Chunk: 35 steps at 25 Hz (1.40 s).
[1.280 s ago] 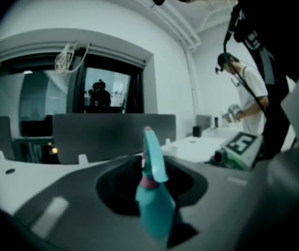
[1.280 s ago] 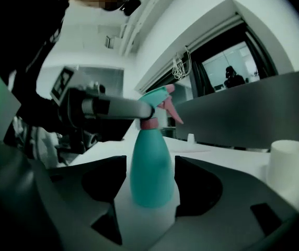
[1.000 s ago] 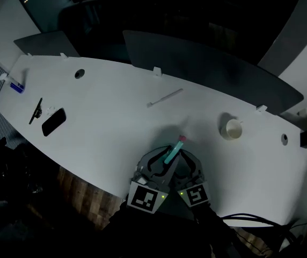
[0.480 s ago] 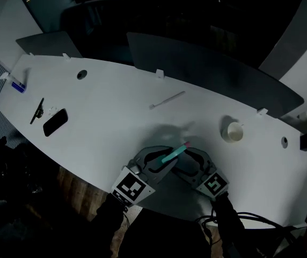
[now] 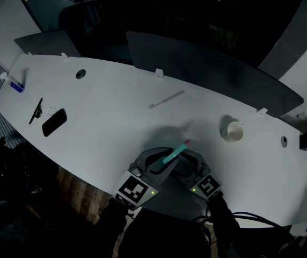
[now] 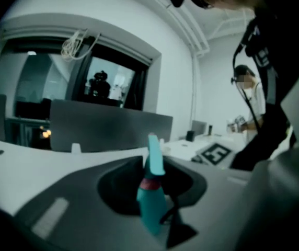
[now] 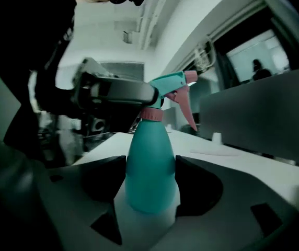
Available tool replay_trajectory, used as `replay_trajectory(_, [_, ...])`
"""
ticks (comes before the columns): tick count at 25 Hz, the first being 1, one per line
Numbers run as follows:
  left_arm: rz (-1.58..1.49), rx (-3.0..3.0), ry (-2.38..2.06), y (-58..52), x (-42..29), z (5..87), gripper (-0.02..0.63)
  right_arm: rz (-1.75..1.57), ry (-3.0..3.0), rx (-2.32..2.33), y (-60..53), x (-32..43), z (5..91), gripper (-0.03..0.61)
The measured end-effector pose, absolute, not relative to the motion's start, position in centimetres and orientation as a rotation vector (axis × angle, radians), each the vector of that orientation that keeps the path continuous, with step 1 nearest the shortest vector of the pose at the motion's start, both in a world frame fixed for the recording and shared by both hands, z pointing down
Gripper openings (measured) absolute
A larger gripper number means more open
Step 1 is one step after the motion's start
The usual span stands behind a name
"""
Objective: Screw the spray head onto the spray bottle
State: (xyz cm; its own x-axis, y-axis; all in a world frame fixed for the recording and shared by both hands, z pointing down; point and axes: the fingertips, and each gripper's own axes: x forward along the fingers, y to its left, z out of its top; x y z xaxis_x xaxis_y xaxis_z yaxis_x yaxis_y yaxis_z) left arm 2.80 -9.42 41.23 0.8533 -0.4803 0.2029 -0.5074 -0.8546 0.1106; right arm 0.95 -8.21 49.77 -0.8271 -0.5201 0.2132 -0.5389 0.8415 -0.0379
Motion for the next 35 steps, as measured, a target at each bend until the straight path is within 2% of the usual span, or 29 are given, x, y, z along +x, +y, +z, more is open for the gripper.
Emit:
replay_trajectory(3, [0.391,2.927,-0.459,-8.2,2.8,41.8,0.1,0.149,-2.854,0.318,-7.4,0.9,50.2,0.293])
replay_trajectory(5, [0.441,2.985,-0.453,-8.1,2.9,41.7,0.098,0.15,-2.811,0.21,-7.5,0.8,50.4,0.298])
replay_trajectory(7, [0.393,2.98,-0.543,-8.3,2.8,41.5,0.097,0.175,-2.793,0.324,-7.6,1.1,50.3,0.298])
replay_trajectory(12, [0.266,2.912,-0.889,-8.8,2.7,41.0,0.095,0.311,-2.81,0.973,-6.6,3.1,49.0,0.298])
replay_trajectory(18, [0.153,2.793,-1.187,-9.1,2.4,40.8,0.095,0.157,-2.606,1.27,-7.8,1.3,50.1,0.298])
replay_trajectory(21, [0.143,2.819,-1.027,-8.8,2.5,40.9,0.095,0.206,-2.756,1.074,-7.6,1.2,49.8,0.298])
replay_trajectory(26, [0.373,2.976,-0.424,-7.4,2.6,41.8,0.095,0.212,-2.881,0.352,-6.9,1.2,50.2,0.298])
replay_trajectory(32, [0.25,3.023,-0.615,-8.1,2.4,41.0,0.1,0.184,-2.825,0.383,-7.1,1.1,50.8,0.298])
replay_trajectory(35, [0.232,3.051,-0.707,-8.3,2.2,40.7,0.166,0.178,-2.819,0.435,-6.9,1.1,51.2,0.298])
